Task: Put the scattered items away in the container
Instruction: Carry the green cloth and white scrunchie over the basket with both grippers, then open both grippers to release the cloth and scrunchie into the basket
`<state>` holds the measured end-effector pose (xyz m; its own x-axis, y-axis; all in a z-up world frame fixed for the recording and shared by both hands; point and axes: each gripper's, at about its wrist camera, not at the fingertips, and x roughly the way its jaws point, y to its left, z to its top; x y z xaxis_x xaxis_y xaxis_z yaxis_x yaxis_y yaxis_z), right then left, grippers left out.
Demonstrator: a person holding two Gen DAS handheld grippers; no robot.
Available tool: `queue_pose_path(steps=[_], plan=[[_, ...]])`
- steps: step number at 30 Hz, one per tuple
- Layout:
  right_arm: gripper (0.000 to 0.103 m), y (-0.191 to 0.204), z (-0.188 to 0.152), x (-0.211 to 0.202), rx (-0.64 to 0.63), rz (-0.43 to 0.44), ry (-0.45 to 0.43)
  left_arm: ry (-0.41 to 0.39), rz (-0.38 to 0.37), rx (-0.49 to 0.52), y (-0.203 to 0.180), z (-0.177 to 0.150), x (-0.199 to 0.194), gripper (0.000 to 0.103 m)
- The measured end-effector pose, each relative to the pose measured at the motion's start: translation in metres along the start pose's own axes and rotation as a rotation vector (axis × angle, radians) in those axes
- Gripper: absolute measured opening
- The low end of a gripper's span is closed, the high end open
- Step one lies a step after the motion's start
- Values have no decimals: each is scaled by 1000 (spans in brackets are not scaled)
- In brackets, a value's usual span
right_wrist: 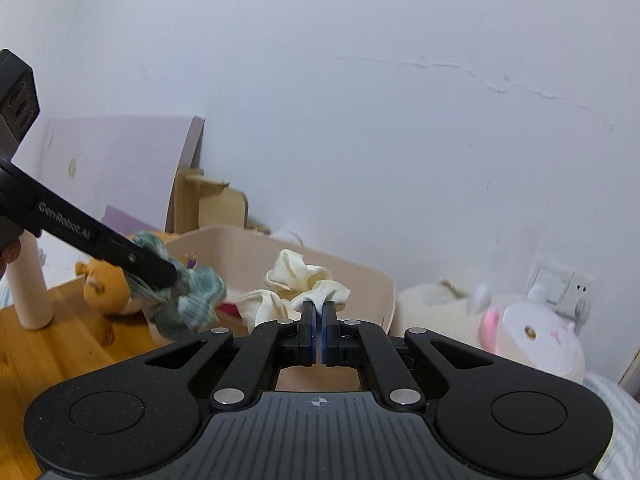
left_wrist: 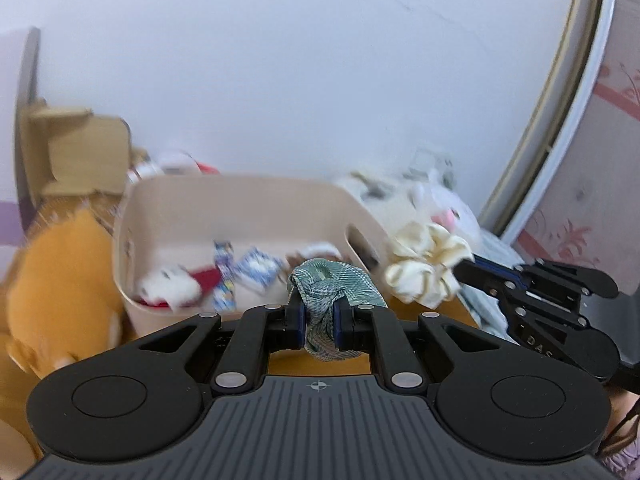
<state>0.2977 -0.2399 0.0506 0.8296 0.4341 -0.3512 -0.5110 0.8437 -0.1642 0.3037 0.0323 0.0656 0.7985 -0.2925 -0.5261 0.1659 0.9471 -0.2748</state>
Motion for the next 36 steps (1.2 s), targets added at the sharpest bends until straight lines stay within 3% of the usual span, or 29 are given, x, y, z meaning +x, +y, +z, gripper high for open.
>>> queue_pose_path(steps=[14, 28, 30, 31, 32, 33, 34, 35, 36], plan=[[2, -18, 25, 39, 27, -36, -20, -69, 136, 11, 44, 45, 7, 12], [3, -28, 10, 113, 21, -47, 88, 7, 218, 10, 74, 43, 83, 13], [4, -27, 6, 124, 19, -34, 111, 9, 226, 15, 75, 41, 90, 17], [7, -26, 4, 129, 13, -19, 115, 6, 240, 19, 75, 39, 92, 19], [10, -25, 2, 134, 9, -14, 126, 2, 254, 22, 76, 38, 93, 29], [31, -24, 0, 137, 5, -16, 132, -5, 260, 22, 76, 37, 94, 46], [54, -23, -2, 139, 1, -12, 135, -11, 254, 18, 78, 37, 93, 55], [67, -21, -4, 139, 1, -18, 136, -20, 244, 12, 79, 36, 92, 70], [78, -18, -5, 140, -1, -23, 127, -31, 239, 6, 79, 36, 90, 76]])
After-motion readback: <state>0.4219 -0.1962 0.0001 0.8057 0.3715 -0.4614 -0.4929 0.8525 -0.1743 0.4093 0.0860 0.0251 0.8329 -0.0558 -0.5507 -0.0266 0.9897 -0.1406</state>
